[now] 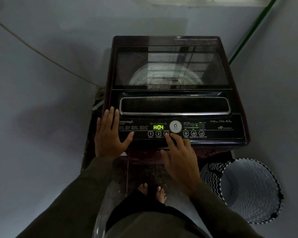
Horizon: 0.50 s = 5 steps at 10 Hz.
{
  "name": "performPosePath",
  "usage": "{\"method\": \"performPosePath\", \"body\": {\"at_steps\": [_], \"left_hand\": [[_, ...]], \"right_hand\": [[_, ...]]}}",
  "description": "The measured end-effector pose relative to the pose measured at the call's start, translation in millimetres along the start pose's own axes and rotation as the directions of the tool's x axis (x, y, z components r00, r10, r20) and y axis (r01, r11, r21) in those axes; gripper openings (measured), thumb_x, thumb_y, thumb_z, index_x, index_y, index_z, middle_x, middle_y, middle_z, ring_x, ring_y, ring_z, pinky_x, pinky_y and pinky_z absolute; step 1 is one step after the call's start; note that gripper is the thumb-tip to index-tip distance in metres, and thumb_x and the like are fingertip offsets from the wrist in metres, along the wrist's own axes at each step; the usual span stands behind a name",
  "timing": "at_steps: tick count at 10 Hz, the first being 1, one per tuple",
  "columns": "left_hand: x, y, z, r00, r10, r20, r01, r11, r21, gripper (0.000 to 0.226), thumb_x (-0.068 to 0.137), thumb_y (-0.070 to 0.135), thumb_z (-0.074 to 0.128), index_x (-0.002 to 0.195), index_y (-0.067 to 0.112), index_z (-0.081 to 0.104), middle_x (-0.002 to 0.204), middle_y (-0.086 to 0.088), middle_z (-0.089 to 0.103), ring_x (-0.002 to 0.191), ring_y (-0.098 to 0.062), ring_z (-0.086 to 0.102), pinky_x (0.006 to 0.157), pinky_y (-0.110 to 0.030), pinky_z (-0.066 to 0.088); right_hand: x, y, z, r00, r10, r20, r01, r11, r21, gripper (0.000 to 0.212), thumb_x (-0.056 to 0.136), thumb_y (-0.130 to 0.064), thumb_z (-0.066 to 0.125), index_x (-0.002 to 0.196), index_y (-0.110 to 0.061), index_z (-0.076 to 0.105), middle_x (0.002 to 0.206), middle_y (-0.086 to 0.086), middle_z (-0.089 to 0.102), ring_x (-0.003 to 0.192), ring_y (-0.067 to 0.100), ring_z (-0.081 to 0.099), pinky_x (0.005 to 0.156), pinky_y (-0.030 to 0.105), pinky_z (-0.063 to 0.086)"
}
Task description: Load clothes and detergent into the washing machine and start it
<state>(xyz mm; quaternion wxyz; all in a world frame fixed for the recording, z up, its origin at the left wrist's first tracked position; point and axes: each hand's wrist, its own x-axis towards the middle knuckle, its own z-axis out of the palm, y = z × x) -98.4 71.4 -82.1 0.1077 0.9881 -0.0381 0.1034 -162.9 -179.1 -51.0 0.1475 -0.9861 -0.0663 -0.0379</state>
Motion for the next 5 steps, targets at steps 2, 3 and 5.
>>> {"method": "performPosePath", "body": {"at_steps": [2,3,5], "left_hand": [[-0.1,2.2,-4.8,0.999,-0.012,0.041,0.011,1.000,0.026,0.092,0.089,0.068,0.037,0.156,0.006,0.021,0.165,-0.012,0.015,0.154,-0.026,0.008,0.123,-0.055,0.012],[-1.1,9.3,-8.5,0.999,-0.009,0.035,0.009,1.000,-0.010,0.091,0.090,0.065,0.040,0.156,0.007,0.020,0.165,-0.014,0.015,0.153,-0.027,0.011,0.123,-0.054,0.014],[2.0,42.1,-11.9,0.993,0.115,-0.034,-0.117,0.990,-0.083,0.085,0.094,0.062,0.042,0.157,0.008,0.020,0.165,-0.012,0.013,0.153,-0.024,0.012,0.124,-0.050,0.015]], "right_hand": [[21.2,-2.6,1.6,0.997,-0.011,-0.071,0.010,1.000,-0.012,0.058,0.098,-0.045,0.048,0.146,-0.013,0.042,0.150,0.005,0.043,0.138,0.024,0.038,0.106,0.046,0.043],[33.2,-4.9,-0.1,1.000,-0.003,-0.030,0.001,0.999,-0.046,0.066,0.101,-0.051,0.040,0.153,-0.012,0.029,0.162,0.007,0.024,0.151,0.024,0.015,0.118,0.048,0.028],[43.8,-6.7,-10.4,1.000,-0.009,0.021,0.011,0.995,-0.096,0.078,0.100,-0.062,0.025,0.157,-0.013,0.007,0.166,0.005,-0.004,0.151,0.021,-0.013,0.123,0.049,0.012]]}}
